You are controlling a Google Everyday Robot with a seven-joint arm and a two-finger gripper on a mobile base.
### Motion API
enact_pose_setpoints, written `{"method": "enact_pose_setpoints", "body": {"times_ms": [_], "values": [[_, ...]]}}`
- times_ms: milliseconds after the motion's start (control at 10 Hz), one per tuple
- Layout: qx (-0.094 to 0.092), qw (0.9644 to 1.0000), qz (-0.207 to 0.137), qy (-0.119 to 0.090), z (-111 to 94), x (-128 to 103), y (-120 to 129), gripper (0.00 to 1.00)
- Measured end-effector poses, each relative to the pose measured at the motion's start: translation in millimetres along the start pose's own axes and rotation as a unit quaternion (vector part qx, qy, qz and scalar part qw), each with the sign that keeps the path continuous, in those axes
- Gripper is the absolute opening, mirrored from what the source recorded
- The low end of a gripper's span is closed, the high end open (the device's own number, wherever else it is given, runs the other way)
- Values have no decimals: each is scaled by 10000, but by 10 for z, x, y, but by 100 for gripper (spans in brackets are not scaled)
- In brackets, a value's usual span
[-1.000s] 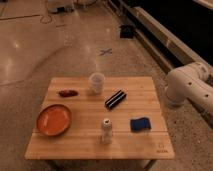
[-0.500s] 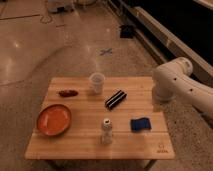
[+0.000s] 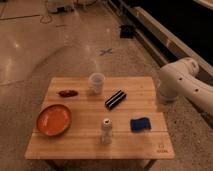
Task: Move the arm in a circular motion
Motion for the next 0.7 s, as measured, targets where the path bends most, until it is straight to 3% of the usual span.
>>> {"method": "enact_pose_setpoints", "body": {"times_ms": [200,400,700], "values": [[-29,10000,-9,26,15,54,-29,41],[-38,10000,10,24,36,128,143,41],[-10,10000,-6,3,93,-122,-27,41]]}}
